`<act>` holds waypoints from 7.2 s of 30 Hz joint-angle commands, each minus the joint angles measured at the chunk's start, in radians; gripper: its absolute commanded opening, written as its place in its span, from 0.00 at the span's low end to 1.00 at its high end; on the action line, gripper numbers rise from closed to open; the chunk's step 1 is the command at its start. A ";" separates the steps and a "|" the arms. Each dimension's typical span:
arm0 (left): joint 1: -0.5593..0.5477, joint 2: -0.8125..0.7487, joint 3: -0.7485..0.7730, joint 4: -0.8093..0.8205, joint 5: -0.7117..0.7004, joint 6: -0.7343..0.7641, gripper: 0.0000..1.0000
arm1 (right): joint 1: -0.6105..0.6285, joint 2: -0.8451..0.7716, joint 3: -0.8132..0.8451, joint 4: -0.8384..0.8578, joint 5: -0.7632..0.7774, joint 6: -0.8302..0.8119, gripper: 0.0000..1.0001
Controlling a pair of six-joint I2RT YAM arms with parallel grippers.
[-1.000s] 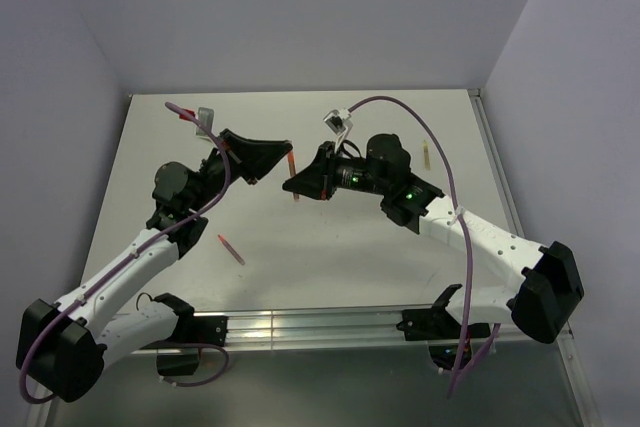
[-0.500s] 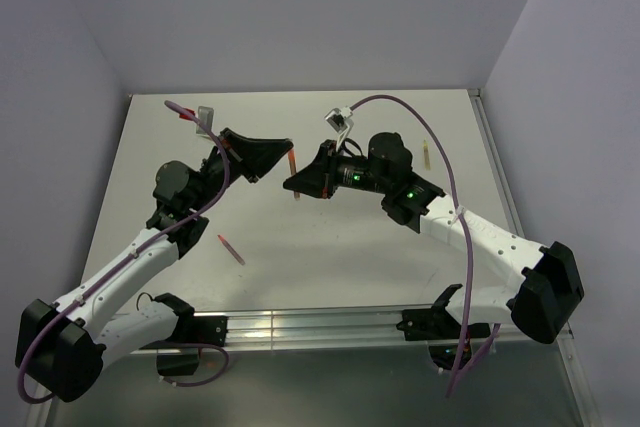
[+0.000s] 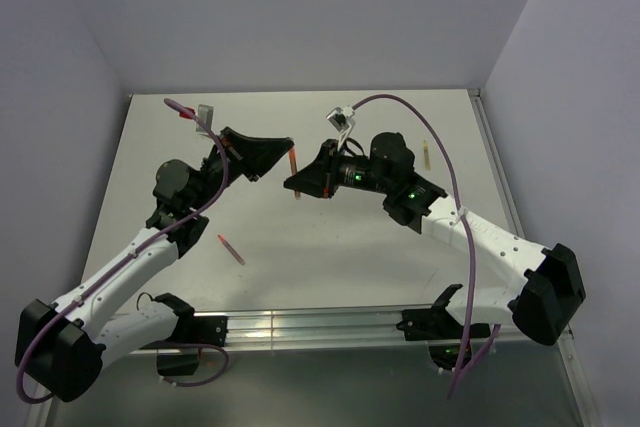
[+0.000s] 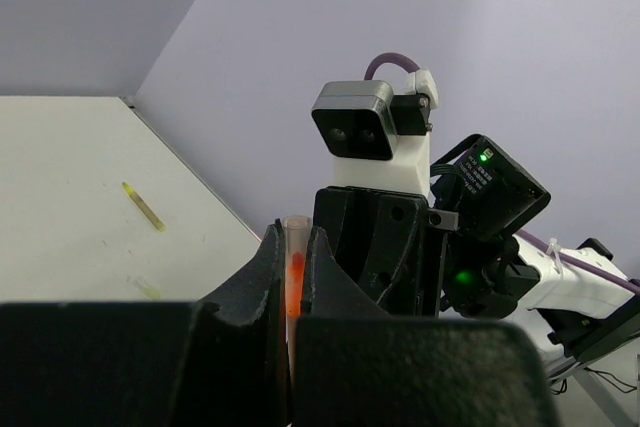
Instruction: Insert the pens into the pen caps
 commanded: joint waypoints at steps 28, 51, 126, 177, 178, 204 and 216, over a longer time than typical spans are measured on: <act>-0.050 -0.048 0.019 -0.144 0.110 0.004 0.00 | -0.031 -0.050 0.060 0.110 0.164 0.001 0.41; -0.005 -0.063 0.008 -0.150 0.077 -0.008 0.00 | 0.041 -0.068 -0.009 0.078 0.106 -0.012 0.43; 0.008 -0.117 -0.179 0.160 0.265 -0.042 0.00 | 0.061 -0.045 -0.031 0.097 0.290 -0.034 0.00; -0.088 -0.065 -0.147 0.060 0.245 0.032 0.00 | -0.057 -0.001 0.092 0.164 0.271 0.031 0.00; -0.091 -0.062 -0.146 0.058 0.244 0.032 0.00 | -0.058 -0.001 0.095 0.166 0.270 0.031 0.00; -0.113 -0.080 -0.066 -0.007 0.153 0.075 0.00 | -0.082 -0.020 0.092 0.127 0.234 0.024 0.00; -0.114 -0.070 -0.051 -0.027 0.126 0.059 0.00 | -0.082 -0.028 0.107 0.087 0.228 0.015 0.00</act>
